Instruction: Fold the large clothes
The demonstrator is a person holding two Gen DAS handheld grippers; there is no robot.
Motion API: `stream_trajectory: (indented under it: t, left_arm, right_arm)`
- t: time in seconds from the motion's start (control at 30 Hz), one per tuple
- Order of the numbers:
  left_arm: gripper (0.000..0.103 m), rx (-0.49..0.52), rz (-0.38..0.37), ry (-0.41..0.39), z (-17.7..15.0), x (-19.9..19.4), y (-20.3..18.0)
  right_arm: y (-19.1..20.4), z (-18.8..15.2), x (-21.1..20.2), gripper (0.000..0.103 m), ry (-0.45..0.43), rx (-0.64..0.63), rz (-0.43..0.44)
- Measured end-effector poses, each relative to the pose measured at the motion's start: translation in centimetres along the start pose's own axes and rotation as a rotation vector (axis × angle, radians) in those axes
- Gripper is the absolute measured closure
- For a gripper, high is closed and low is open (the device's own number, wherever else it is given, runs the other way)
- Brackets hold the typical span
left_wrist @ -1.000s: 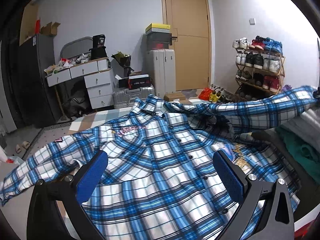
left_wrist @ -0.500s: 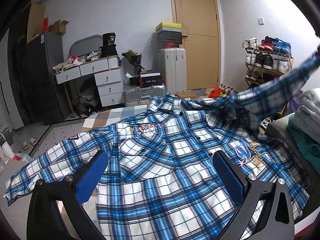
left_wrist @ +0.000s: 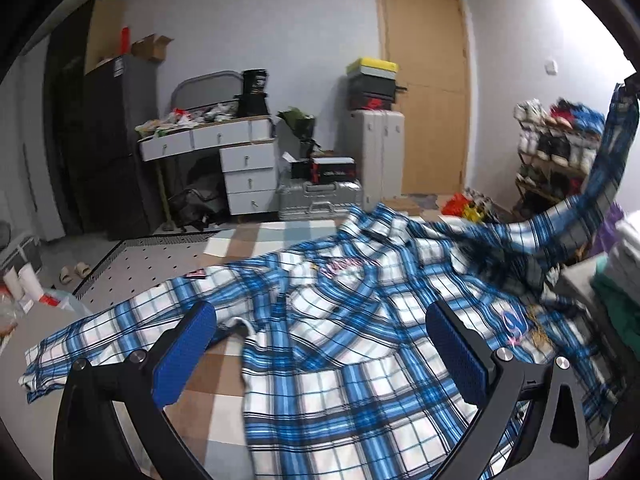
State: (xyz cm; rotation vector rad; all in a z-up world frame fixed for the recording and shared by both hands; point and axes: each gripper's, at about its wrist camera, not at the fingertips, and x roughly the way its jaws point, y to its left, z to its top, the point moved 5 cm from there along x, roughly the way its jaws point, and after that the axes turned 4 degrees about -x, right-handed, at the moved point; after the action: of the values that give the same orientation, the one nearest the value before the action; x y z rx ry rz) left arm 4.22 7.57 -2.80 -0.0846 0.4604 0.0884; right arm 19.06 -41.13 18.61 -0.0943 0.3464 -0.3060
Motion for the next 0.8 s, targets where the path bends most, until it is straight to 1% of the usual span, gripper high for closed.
stream_trajectory:
  t: [0.1, 0.13, 0.17, 0.2, 0.27, 0.3, 0.33, 0.4, 0.43, 0.47, 0.5, 0.53, 0.57, 0.63, 0.7, 0.77, 0.8]
  left_arm:
    - [0.001, -0.073, 0.026, -0.025, 0.7, -0.5, 2.4]
    - [0.001, -0.098, 0.035, -0.034, 0.9, -0.7, 3.2]
    - [0.001, -0.116, 0.042, -0.039, 1.1, -0.8, 3.8]
    - [0.001, -0.14, 0.051, -0.046, 1.2, -0.9, 4.5]
    - [0.001, -0.193, 0.076, -0.056, 1.4, -1.1, 6.2]
    - [0.001, -0.208, 0.084, -0.057, 1.4, -1.1, 6.7]
    - [0.001, -0.226, 0.093, -0.059, 1.4, -1.1, 7.3]
    - [0.001, -0.264, 0.119, -0.064, 1.5, -1.2, 8.7]
    - [0.001, -0.285, 0.137, -0.068, 1.4, -1.3, 9.4]
    - [0.001, -0.307, 0.155, -0.069, 1.4, -1.3, 10.1]
    - [0.001, -0.322, 0.174, -0.07, 1.4, -1.3, 10.6]
    - [0.001, -0.336, 0.196, -0.072, 1.3, -1.2, 11.0]
    - [0.001, -0.347, 0.215, -0.076, 1.2, -1.3, 11.4]
    - [0.001, -0.363, 0.226, -0.081, 1.2, -1.2, 11.8]
    - [0.001, -0.366, 0.231, -0.089, 1.2, -1.2, 12.0]
    - [0.001, -0.362, 0.225, -0.093, 1.2, -1.0, 11.9]
    - [0.001, -0.359, 0.22, -0.098, 1.2, -1.2, 12.0]
  right_arm:
    - [6.7, 1.2, -2.9, 0.093, -0.064, -0.043, 0.191]
    - [9.1, 1.4, -3.9, 0.093, -0.082, -0.07, 0.243]
    - [12.4, 1.3, -5.3, 0.093, -0.106, -0.102, 0.325]
    - [14.5, 1.0, -6.1, 0.093, -0.113, -0.116, 0.383]
    - [20.6, -0.5, -8.0, 0.093, -0.096, -0.146, 0.551]
    - [22.9, -1.4, -8.5, 0.093, -0.08, -0.15, 0.625]
    - [26.0, -3.0, -9.0, 0.093, -0.055, -0.161, 0.701]
    - [30.6, -5.9, -9.1, 0.093, -0.002, -0.169, 0.804]
    - [33.3, -8.2, -8.8, 0.093, 0.047, -0.171, 0.852]
    - [35.9, -10.6, -8.0, 0.093, 0.103, -0.163, 0.891]
    - [37.6, -12.4, -7.3, 0.093, 0.149, -0.157, 0.91]
    - [39.9, -15.1, -6.2, 0.093, 0.221, -0.149, 0.931]
    - [41.2, -17.3, -5.2, 0.093, 0.267, -0.141, 0.934]
    - [44.2, -22.7, -2.3, 0.093, 0.405, -0.131, 0.922]
    - [45.6, -27.4, -0.8, 0.093, 0.519, -0.128, 0.919]
    - [46.5, -30.6, -0.5, 0.088, 0.592, -0.111, 0.946]
    - [47.0, -31.1, -0.7, 0.08, 0.609, -0.108, 0.96]
